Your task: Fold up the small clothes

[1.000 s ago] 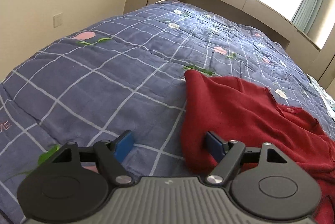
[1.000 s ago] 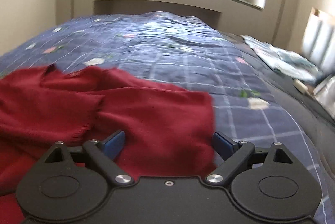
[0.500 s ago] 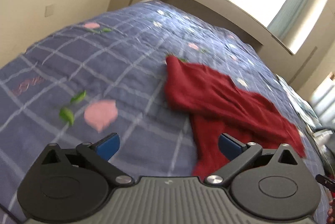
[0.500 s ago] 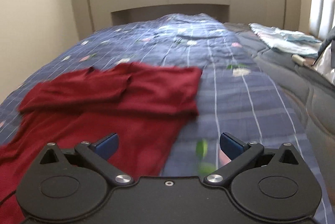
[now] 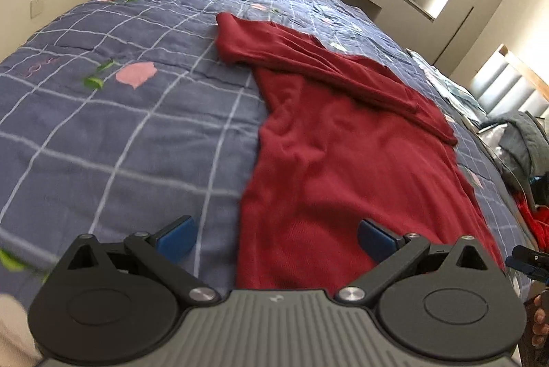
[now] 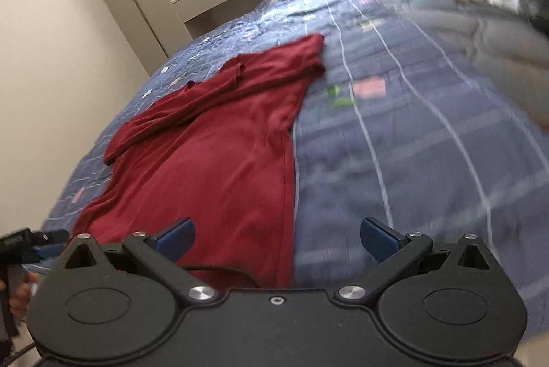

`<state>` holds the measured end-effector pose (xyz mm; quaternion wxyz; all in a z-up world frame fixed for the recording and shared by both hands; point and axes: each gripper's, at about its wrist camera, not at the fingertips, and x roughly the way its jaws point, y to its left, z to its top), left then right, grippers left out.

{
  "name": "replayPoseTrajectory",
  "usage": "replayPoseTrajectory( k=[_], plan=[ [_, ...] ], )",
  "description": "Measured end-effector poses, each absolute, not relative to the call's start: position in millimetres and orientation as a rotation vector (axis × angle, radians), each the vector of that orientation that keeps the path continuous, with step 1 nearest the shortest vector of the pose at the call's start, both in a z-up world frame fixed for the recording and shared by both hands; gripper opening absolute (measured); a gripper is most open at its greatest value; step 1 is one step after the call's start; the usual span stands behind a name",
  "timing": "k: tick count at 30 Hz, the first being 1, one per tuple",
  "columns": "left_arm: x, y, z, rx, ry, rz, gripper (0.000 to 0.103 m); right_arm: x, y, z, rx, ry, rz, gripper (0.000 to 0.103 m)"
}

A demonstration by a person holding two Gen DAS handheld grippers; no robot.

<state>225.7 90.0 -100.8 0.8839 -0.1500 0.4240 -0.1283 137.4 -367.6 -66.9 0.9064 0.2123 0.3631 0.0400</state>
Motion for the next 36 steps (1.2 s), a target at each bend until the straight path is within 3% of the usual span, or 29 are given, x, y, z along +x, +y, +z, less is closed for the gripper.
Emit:
replayPoseTrajectory(
  k=[5,9,11,13,19,23,26,29,30,36],
  plan=[
    [208.9,90.1,-102.7,-0.321,0.920,-0.281,0.102,112.8,-362.6,-70.8,0.483,0.734,0.093,0.102],
    [203.1,89.8,-101.7,-0.319,0.947,-0.278,0.100,107.3,-352.1,-72.6,0.461,0.733,0.099,0.090],
    [202.2,91.9,-99.8,-0.341,0.964,-0.241,0.091,106.8,-350.1,-73.5,0.465,0.733,0.095,0.082],
    [202.9,95.7,-98.6,-0.371,0.977,-0.225,0.076,105.2,-348.6,-72.6,0.468,0.734,0.095,0.070],
    [204.7,94.9,-96.1,-0.367,1.005,-0.210,0.062,99.8,-352.4,-72.2,0.516,0.734,0.105,0.057],
    [202.7,88.2,-94.5,-0.337,1.005,-0.210,0.059,97.5,-355.2,-76.2,0.582,0.748,0.087,0.050],
    [200.9,82.9,-93.1,-0.311,1.006,-0.216,0.050,96.0,-350.0,-76.5,0.560,0.758,0.049,0.038],
    [201.5,79.0,-91.4,-0.295,1.019,-0.209,0.027,95.2,-342.2,-75.2,0.502,0.764,0.017,0.021],
    [201.5,78.4,-89.6,-0.297,1.018,-0.214,0.009,94.7,-340.3,-74.3,0.491,0.761,0.018,0.011],
    [183.4,76.5,-58.1,-0.262,0.937,-0.223,0.004,85.0,-344.5,-53.4,0.488,0.696,0.036,0.007]
  ],
)
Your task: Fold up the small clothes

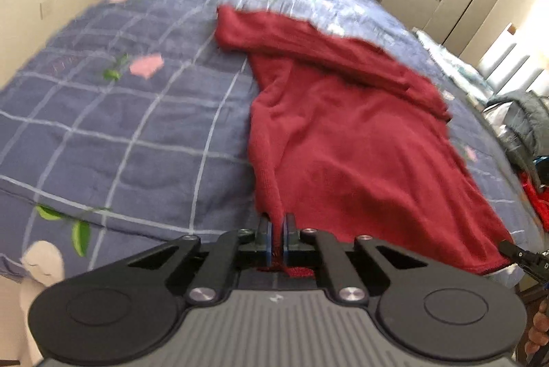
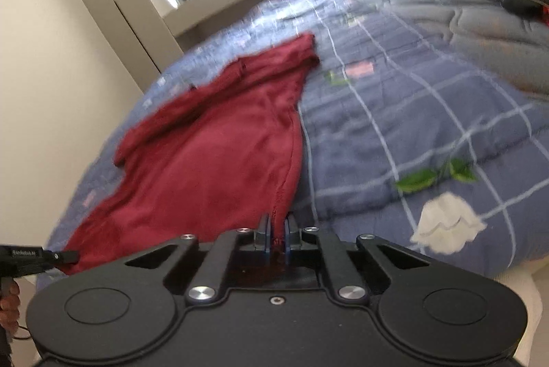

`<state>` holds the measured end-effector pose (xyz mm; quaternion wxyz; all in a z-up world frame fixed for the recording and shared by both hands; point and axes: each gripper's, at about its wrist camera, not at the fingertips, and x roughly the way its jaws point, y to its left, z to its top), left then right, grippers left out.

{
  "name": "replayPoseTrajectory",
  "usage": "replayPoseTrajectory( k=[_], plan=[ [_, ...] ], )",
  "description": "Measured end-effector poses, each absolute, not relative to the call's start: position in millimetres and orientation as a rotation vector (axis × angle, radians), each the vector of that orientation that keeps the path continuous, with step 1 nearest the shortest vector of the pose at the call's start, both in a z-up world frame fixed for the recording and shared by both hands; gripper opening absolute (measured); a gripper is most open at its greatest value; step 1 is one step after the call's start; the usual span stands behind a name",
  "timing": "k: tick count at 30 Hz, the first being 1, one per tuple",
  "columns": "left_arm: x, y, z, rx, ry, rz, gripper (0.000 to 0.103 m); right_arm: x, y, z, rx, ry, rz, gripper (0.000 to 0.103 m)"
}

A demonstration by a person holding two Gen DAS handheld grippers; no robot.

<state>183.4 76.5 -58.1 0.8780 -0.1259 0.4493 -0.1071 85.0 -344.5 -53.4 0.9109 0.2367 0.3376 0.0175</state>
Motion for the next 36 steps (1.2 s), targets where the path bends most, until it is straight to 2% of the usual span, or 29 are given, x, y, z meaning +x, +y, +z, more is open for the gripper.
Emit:
replayPoseTrajectory(
  k=[4,7,12,21,23,25,26,27,28,29,31,34,36],
  plan=[
    [161.2,87.4,-37.5,-0.287,0.891,-0.220,0.004,72.3,-352.5,-30.4,0.498,0.655,0.057,0.006],
    [150.4,91.1,-42.6,-0.288,0.905,-0.212,0.004,64.7,-355.2,-27.9,0.489,0.674,0.050,0.006],
    [146.5,97.7,-74.9,-0.332,0.980,-0.177,0.004,54.2,-360.5,-51.8,0.499,0.740,0.013,0.005],
    [144.1,94.3,-81.9,-0.329,0.975,-0.171,0.006,54.2,-354.6,-65.2,0.456,0.772,0.015,0.007],
    [142.9,92.6,-78.5,-0.323,0.964,-0.182,0.014,53.0,-353.0,-63.7,0.447,0.756,0.039,0.012],
    [139.7,92.1,-75.6,-0.306,0.954,-0.172,0.044,51.3,-350.6,-58.3,0.409,0.733,0.045,0.029],
    [138.5,92.4,-73.8,-0.298,0.948,-0.169,0.051,49.9,-349.1,-54.7,0.373,0.720,0.043,0.034],
    [136.6,92.9,-72.0,-0.295,0.938,-0.162,0.063,48.4,-346.8,-50.8,0.333,0.702,0.046,0.044],
    [135.4,93.2,-69.9,-0.291,0.929,-0.155,0.073,47.6,-344.8,-47.6,0.299,0.687,0.051,0.054],
    [133.9,93.0,-67.6,-0.284,0.918,-0.144,0.077,46.3,-341.0,-43.6,0.253,0.669,0.054,0.059],
    [129.1,90.3,-61.6,-0.250,0.882,-0.120,0.093,43.9,-332.6,-37.2,0.161,0.636,0.069,0.078],
    [120.7,80.8,-52.1,-0.159,0.808,-0.112,0.102,39.4,-316.4,-31.1,0.004,0.607,0.130,0.094],
    [113.6,68.4,-47.0,-0.072,0.742,-0.127,0.103,37.7,-301.2,-31.9,-0.123,0.603,0.185,0.095]
  ],
)
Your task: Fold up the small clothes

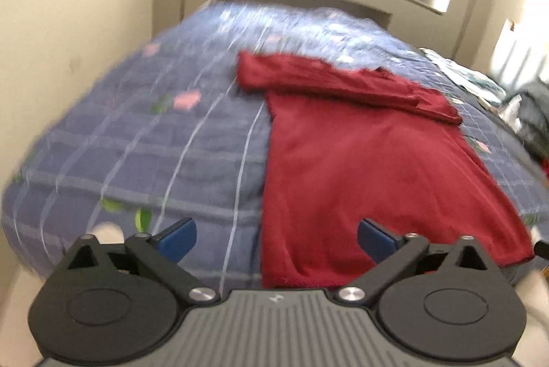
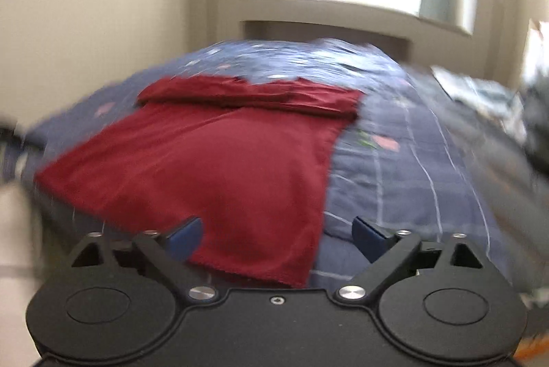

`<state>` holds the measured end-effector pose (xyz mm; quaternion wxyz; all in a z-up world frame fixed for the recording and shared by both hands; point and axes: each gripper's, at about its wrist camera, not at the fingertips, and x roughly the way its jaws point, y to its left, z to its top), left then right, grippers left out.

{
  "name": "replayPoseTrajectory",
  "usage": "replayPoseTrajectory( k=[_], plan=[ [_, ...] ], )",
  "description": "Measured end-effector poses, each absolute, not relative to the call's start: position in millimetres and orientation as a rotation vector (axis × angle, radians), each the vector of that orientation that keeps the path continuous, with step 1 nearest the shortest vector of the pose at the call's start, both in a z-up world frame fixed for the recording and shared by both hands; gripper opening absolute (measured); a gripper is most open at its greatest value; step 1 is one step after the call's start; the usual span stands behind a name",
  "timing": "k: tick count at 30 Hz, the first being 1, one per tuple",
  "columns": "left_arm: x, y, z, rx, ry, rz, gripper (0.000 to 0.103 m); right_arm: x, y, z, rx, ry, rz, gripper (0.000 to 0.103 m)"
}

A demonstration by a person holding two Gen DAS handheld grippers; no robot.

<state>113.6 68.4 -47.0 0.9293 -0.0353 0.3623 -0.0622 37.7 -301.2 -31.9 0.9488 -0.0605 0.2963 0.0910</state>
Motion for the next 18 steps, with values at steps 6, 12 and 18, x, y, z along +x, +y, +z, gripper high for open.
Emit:
replayPoseTrajectory(
  k=[6,12,18],
  plan=[
    [109.1,15.3,-52.7,0.189,0.681,-0.234,0.103,36.5,-264.5,-49.2,-0.385,0.632,0.269,0.088],
    [113.8,-22.5,-66.4,0.258,0.718,-0.347,0.103,37.3,-237.7,-75.0,-0.606,0.632,0.304,0.066],
    [118.8,-36.7,-67.5,0.232,0.755,-0.434,0.103,41.5,-232.9,-76.6,-0.603,0.599,0.319,0.013]
  ],
)
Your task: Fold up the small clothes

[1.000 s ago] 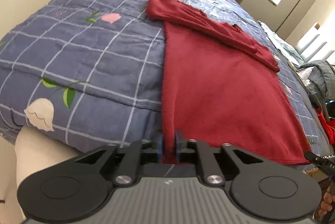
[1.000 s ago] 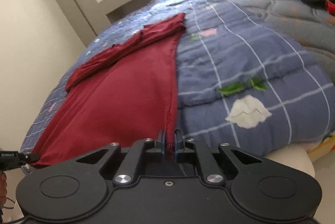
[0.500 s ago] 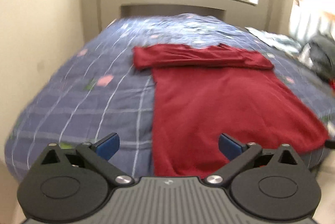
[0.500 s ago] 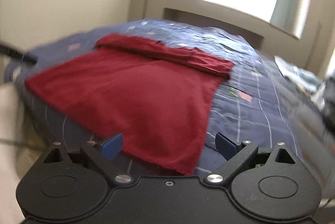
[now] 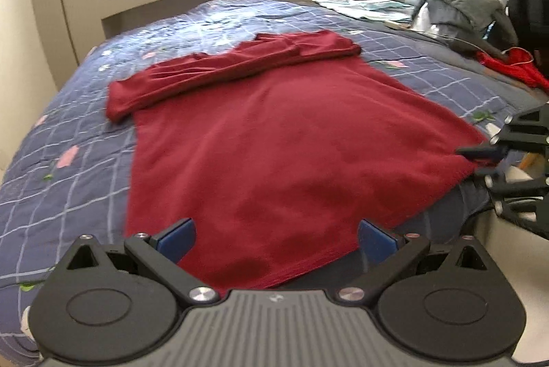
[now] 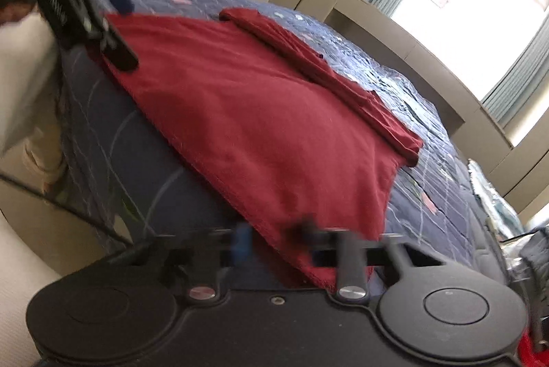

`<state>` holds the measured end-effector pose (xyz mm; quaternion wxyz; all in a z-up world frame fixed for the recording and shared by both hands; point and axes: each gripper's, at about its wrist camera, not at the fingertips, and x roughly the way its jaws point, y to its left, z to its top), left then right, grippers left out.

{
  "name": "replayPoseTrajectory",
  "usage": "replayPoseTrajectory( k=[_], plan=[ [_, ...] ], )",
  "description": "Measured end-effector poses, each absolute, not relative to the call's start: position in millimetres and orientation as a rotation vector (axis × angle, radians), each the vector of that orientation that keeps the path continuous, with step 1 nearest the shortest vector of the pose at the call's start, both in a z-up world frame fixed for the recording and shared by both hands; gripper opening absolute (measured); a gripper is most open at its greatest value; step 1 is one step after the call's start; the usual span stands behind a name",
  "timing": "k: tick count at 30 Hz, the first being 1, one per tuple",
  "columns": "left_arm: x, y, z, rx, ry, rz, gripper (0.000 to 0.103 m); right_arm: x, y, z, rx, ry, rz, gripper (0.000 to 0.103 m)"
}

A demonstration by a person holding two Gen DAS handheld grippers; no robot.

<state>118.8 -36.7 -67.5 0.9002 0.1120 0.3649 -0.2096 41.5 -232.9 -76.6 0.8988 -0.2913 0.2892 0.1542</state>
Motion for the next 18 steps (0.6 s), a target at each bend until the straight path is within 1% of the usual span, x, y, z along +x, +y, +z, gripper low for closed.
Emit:
replayPoseTrajectory(
  k=[3,9,18],
  plan=[
    [121.3,-40.7,-65.6,0.219,0.769,-0.460,0.103,49.5,-240.3,-61.3,-0.497,0.608,0.340,0.010],
    [119.3,-54.4,-59.8,0.232,0.761,-0.496,0.103,75.6,-259.2,-24.0,-0.265,0.627,0.373,0.009],
    [122.4,-78.0,-68.8,0.267,0.750,-0.499,0.103,99.6,-262.9,3.1,-0.162,0.633,0.397,0.008]
  ],
)
